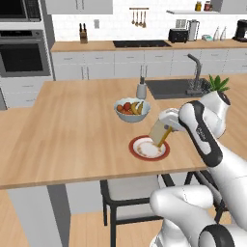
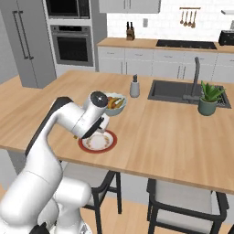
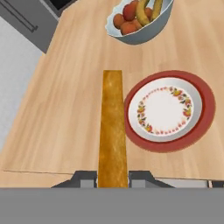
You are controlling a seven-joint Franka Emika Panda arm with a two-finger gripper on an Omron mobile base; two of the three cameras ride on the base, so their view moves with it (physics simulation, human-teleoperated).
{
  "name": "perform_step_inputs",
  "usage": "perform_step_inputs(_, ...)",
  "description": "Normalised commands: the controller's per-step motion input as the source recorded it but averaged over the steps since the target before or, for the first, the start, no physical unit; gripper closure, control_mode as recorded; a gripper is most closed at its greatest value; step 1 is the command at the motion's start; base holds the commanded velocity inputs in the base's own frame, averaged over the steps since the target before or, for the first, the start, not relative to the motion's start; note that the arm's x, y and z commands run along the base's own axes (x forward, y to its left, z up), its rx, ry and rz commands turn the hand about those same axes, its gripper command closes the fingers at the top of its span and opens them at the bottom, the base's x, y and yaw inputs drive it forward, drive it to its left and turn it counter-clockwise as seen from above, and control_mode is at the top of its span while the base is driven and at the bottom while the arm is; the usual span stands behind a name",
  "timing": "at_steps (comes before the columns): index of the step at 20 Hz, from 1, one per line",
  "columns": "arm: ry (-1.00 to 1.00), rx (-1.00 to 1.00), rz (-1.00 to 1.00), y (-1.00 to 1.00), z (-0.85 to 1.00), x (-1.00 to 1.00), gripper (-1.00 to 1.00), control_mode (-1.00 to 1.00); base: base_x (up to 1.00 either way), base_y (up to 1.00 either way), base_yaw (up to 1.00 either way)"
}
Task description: Start the toaster. Once the lever pops up, take the bread to the plate on the dining counter.
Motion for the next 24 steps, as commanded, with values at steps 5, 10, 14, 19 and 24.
perform_step_inputs(5, 0.06, 0.03, 0.0, 0.0, -0.32, 0.41, 1.0, -1.0, 0.0, 0.0, 0.0)
perform_step_inputs(10, 0.07, 0.02, 0.01, 0.0, -0.39, 0.42, 1.0, -1.0, 0.0, 0.0, 0.0)
perform_step_inputs(14, 0.08, 0.02, 0.01, 0.0, -0.35, 0.38, 1.0, -1.0, 0.0, 0.0, 0.0)
perform_step_inputs(19, 0.05, 0.0, 0.0, 0.0, -0.31, 0.17, 1.0, -1.0, 0.0, 0.0, 0.0)
perform_step_inputs(24, 0.0, 0.0, 0.0, 0.0, -0.22, 0.01, 1.0, -1.0, 0.0, 0.0, 0.0)
